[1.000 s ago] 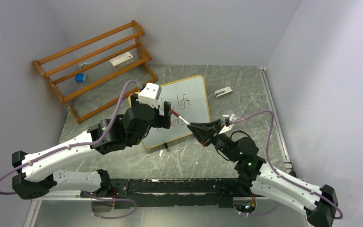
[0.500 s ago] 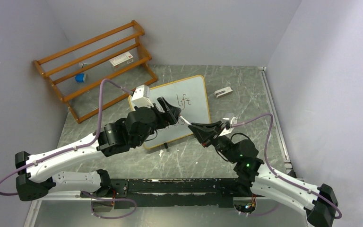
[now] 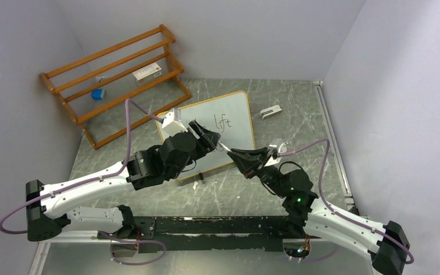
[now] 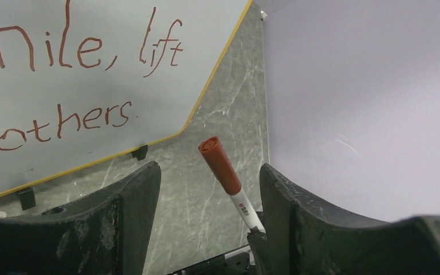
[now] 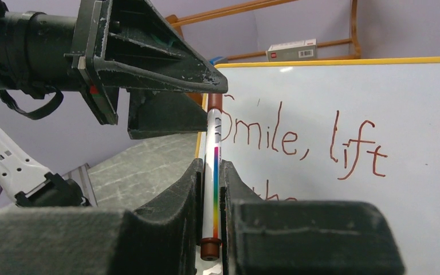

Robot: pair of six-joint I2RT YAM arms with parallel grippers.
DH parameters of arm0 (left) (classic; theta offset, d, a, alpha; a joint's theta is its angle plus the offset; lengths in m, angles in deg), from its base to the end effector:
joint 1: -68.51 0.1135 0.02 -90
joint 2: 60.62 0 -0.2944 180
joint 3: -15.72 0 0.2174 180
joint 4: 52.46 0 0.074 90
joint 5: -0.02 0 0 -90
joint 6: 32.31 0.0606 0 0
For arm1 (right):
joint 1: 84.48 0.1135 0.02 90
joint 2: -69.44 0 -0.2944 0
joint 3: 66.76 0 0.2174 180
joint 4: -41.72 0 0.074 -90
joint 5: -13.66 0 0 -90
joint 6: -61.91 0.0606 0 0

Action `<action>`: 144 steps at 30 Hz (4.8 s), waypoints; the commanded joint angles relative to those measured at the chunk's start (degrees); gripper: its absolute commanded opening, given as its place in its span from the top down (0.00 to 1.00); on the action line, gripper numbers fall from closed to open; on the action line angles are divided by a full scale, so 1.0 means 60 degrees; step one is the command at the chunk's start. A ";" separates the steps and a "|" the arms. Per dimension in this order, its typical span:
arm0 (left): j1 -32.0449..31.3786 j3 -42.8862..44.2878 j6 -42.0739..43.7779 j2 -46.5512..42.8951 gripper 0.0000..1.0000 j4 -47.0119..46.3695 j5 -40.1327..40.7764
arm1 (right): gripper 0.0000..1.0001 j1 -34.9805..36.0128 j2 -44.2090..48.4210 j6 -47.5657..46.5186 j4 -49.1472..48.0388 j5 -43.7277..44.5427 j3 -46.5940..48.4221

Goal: Write a sentence on the whiteboard
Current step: Adjust the pen cap from the whiteboard marker, then put down the whiteboard marker at the center of the board.

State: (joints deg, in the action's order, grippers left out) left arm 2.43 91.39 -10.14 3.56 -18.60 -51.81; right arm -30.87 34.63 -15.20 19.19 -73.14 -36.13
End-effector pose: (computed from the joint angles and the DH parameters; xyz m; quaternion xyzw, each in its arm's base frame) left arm 0.1223 -0.1835 0.3755 -0.1939 0.7823 -0.3776 0.4559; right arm 0.0756 0.0968 0.3081 -0.1823 0.5564 0.4307 0.6868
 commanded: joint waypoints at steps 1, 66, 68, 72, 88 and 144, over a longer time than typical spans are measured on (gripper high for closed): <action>0.0057 0.0653 -0.0704 0.0330 0.33 0.0437 0.0214 | 1.00 -0.0028 -0.0026 -0.0569 -0.0292 -0.0058 0.0040; -0.1417 -0.0561 -0.3157 0.0532 0.95 -0.0611 -0.1465 | 1.00 -0.0028 -0.1544 -0.0673 -0.1521 0.0766 0.0852; -0.1422 -0.0554 -0.3079 0.0470 0.95 -0.0522 -0.1288 | 1.00 -0.0029 -0.1499 -0.0643 -0.1415 0.0789 0.0846; -0.1409 -0.0449 -0.2579 0.0077 0.95 -0.0099 -0.0321 | 1.00 -0.0028 -0.1286 -0.0731 -0.0974 0.1017 0.0790; -0.0364 0.1547 0.2500 -0.1516 0.34 0.0997 0.3001 | 1.00 -0.0043 -0.0207 -0.0997 0.1908 0.3347 0.1157; 0.1273 -0.0966 0.8226 -0.6074 0.02 0.2699 0.4683 | 0.07 -0.4847 -0.1096 0.5265 1.0920 0.5033 0.2465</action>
State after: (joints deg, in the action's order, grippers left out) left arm 9.60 82.72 41.14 -30.90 -6.01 -20.66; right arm -59.59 22.53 20.90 77.44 -44.88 -27.47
